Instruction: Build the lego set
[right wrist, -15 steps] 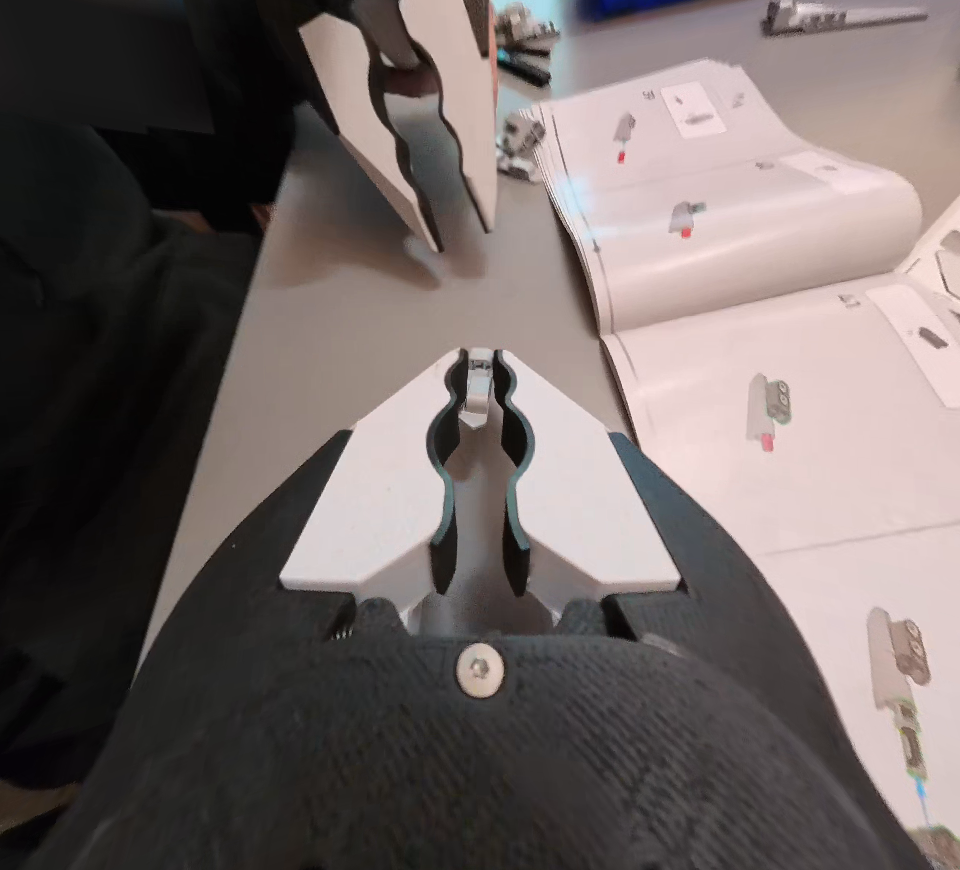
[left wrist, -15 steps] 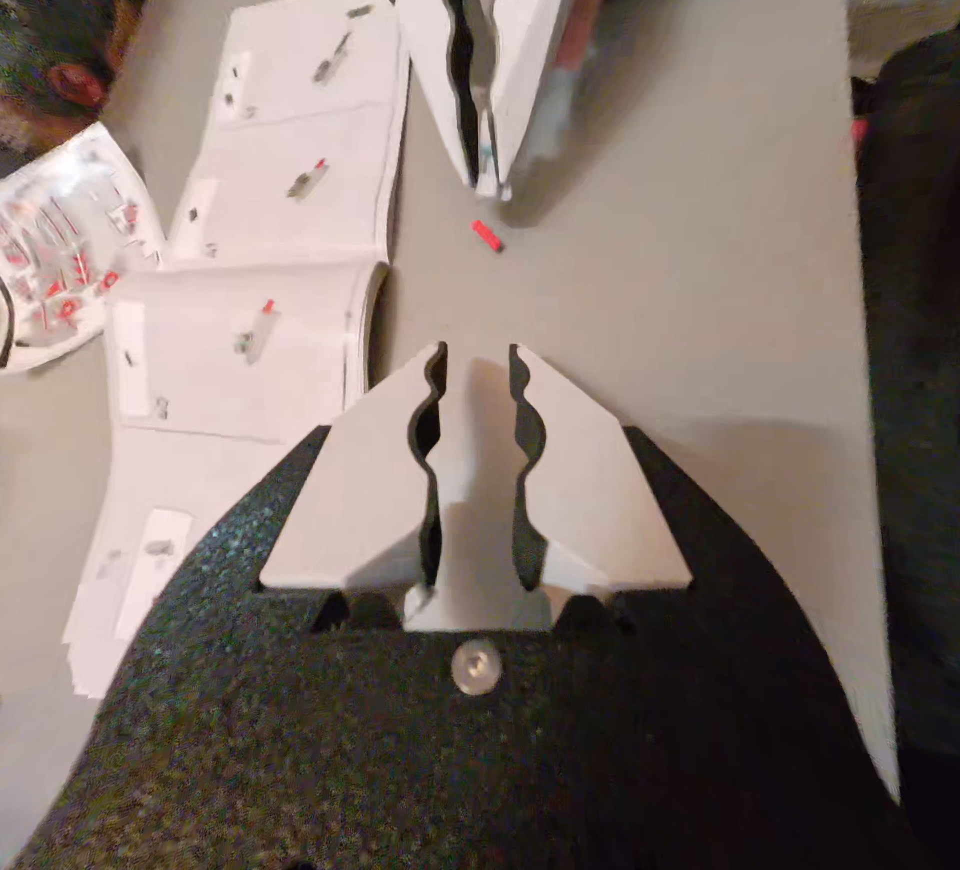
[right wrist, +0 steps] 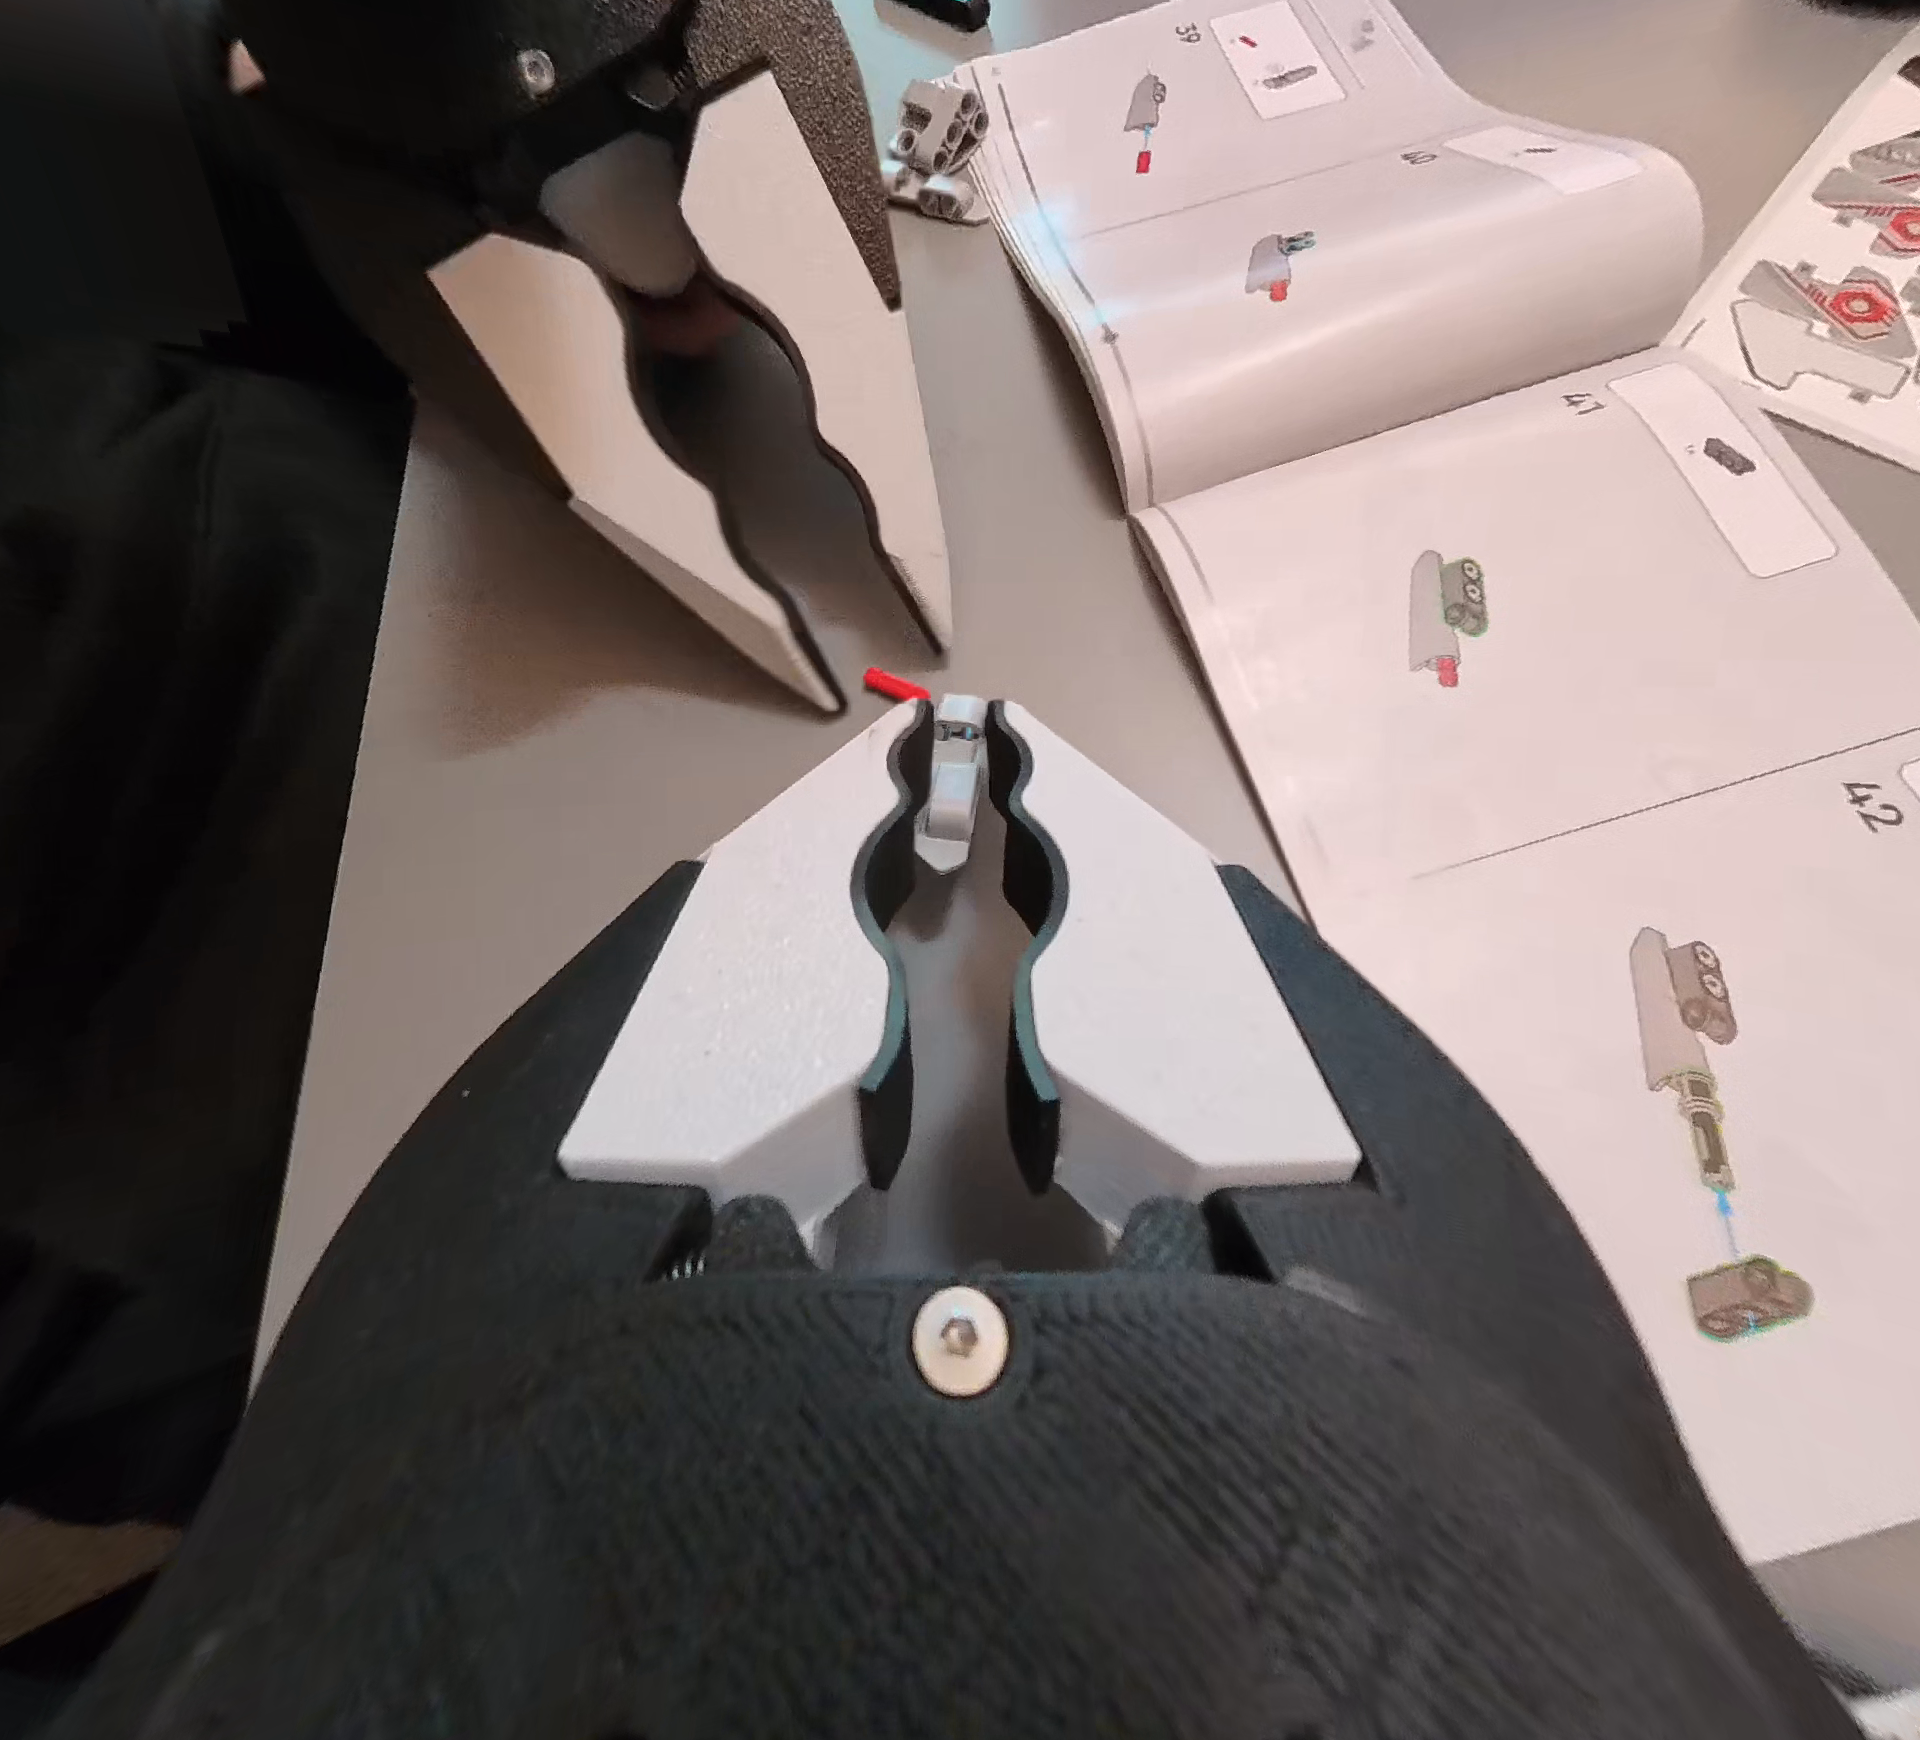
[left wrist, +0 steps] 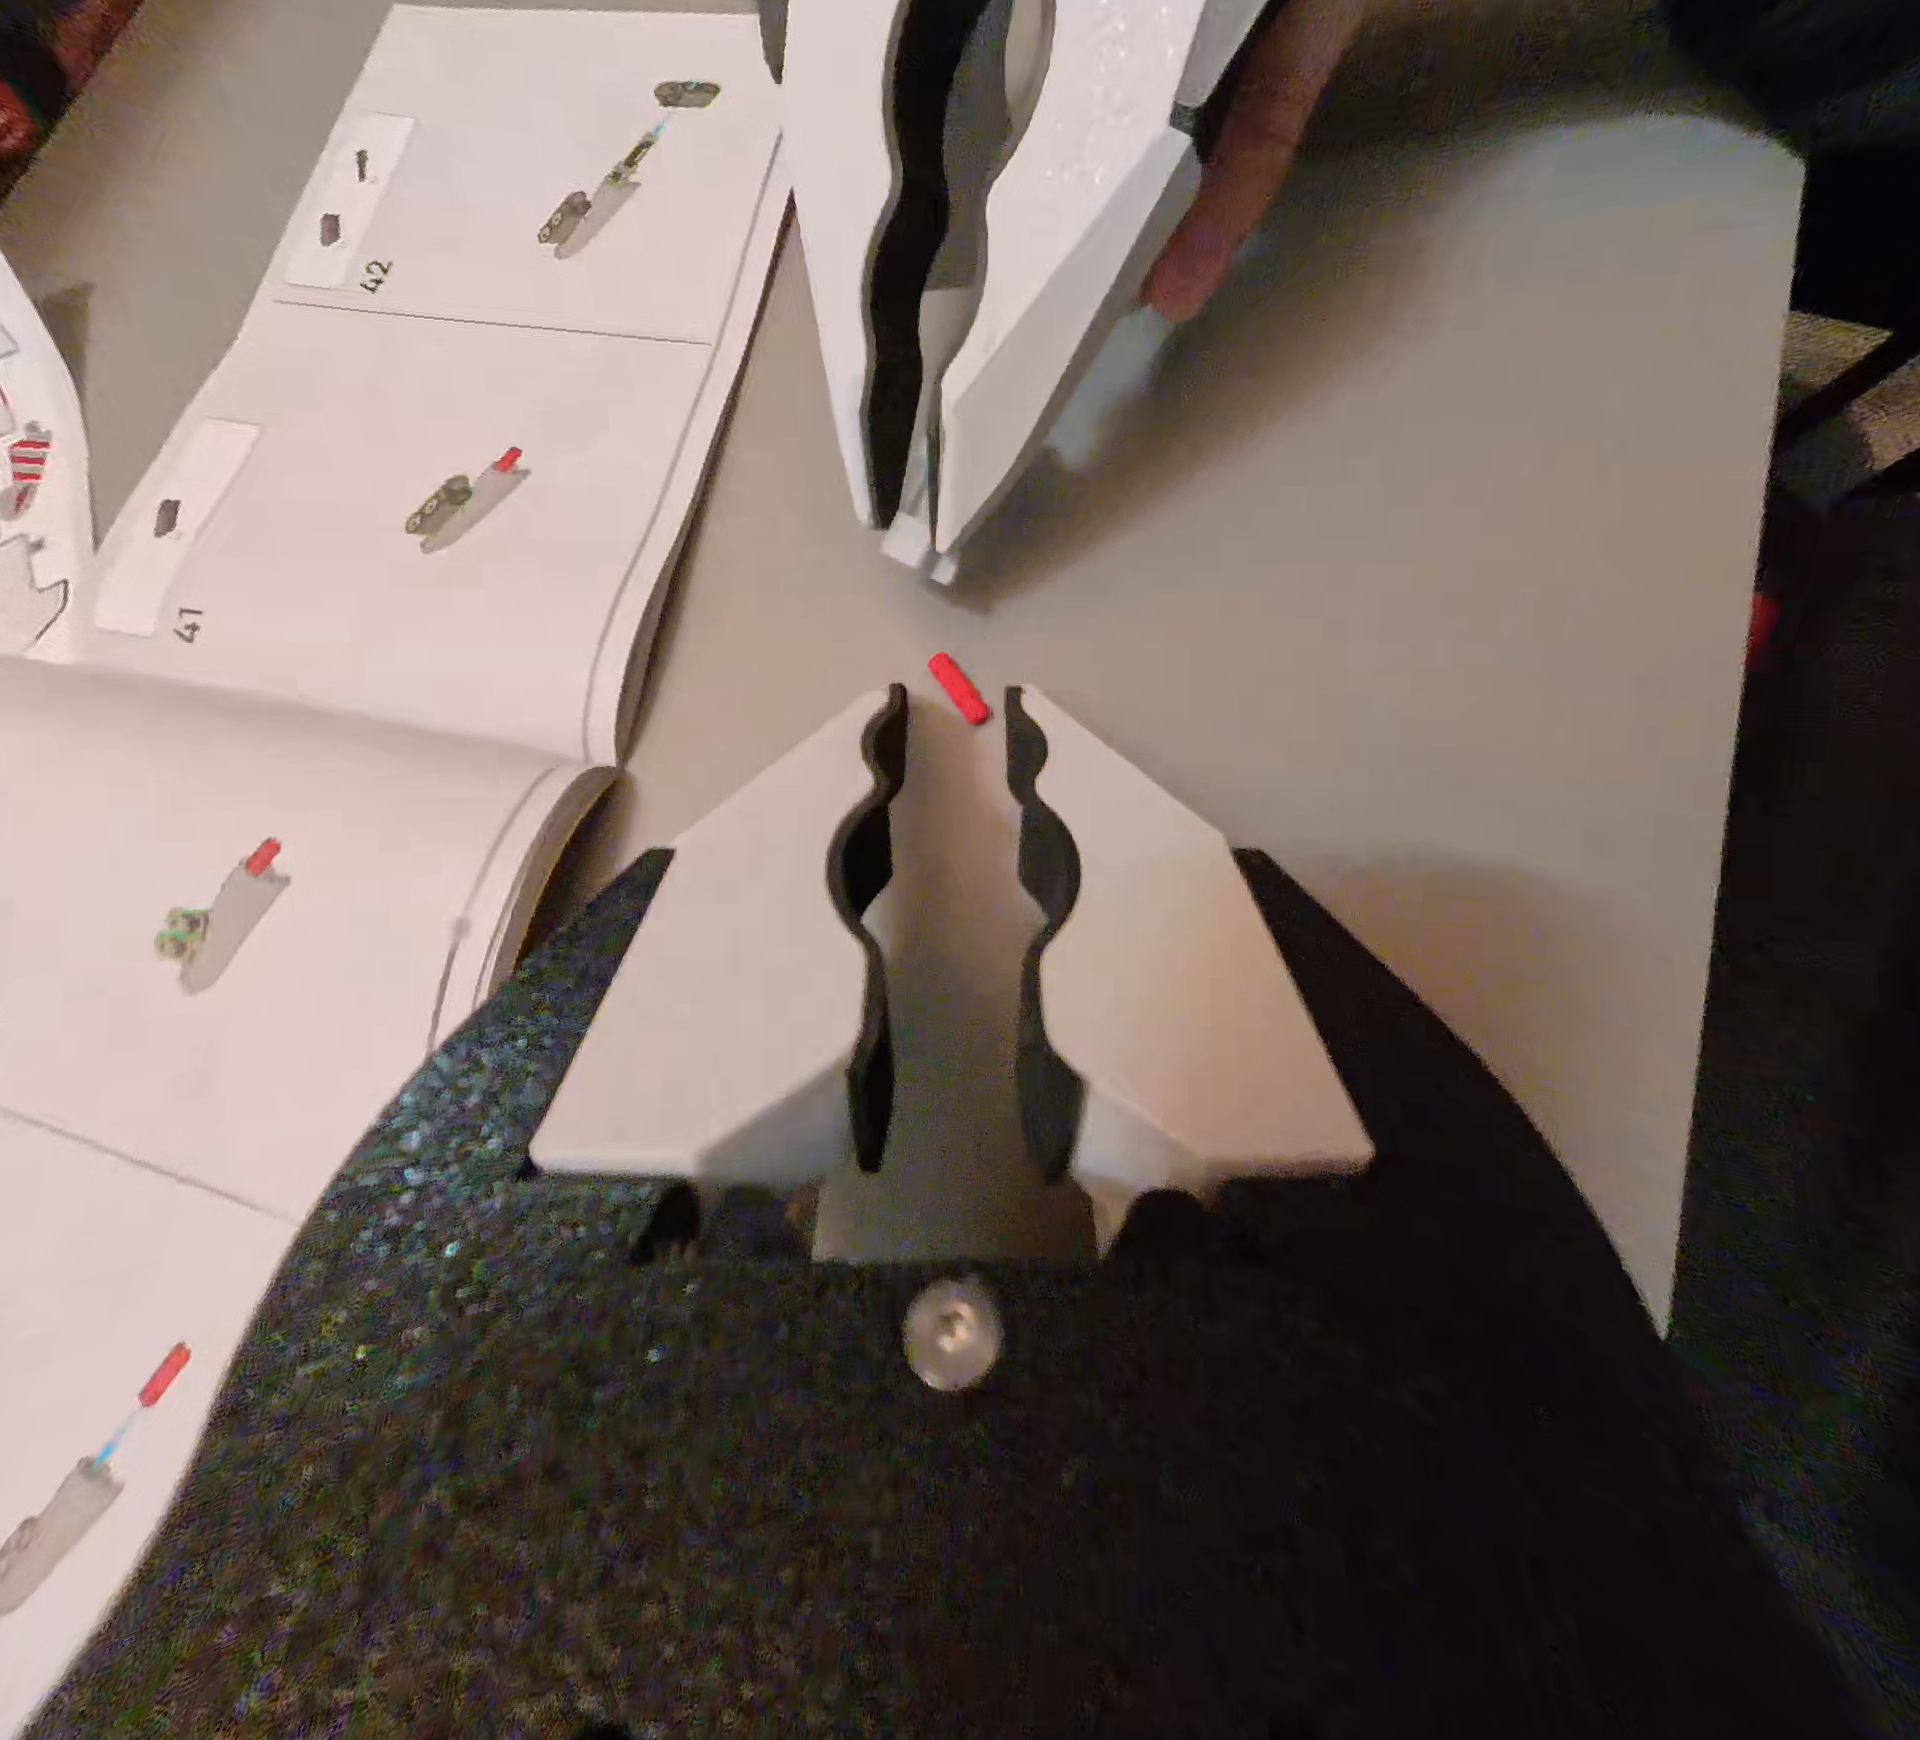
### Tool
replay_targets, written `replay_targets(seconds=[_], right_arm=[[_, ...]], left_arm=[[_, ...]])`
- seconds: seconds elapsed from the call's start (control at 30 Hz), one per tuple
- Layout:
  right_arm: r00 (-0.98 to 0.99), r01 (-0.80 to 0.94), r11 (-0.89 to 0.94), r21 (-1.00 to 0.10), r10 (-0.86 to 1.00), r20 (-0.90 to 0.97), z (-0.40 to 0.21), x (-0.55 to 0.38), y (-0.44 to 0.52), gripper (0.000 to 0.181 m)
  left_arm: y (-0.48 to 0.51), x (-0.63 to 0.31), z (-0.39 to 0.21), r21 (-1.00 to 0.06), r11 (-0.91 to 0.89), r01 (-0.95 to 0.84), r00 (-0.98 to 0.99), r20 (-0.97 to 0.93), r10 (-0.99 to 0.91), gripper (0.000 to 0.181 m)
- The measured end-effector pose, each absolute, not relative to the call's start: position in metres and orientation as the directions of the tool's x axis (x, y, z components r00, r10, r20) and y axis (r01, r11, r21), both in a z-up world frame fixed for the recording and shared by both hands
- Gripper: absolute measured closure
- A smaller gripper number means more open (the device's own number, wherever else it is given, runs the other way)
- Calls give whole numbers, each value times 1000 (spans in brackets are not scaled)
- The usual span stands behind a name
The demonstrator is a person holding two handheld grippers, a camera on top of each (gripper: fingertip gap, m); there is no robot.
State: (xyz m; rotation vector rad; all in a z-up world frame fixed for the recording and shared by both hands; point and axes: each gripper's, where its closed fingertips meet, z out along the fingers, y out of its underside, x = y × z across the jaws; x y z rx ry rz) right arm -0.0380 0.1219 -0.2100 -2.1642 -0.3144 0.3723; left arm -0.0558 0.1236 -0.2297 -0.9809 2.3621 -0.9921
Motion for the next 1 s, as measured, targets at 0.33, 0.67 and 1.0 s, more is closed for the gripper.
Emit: replay_targets(seconds=[0.33, 0.67, 1.0], right_arm=[[907, 148, -640, -754, 392, -156, -226, -48, 115, 164], [939, 104, -645, -757, 315, -140, -225, -46, 118, 163], [960, 94, -641, -761, 261, -102, -225, -42, 117, 171]], left_arm=[[123, -56, -231, -738, 456, -498, -685, 13, -728, 180], [123, -56, -230, -739, 445, -506, -711, 65, -700, 174], [124, -48, -230, -737, 429, -522, -693, 74, -717, 177]])
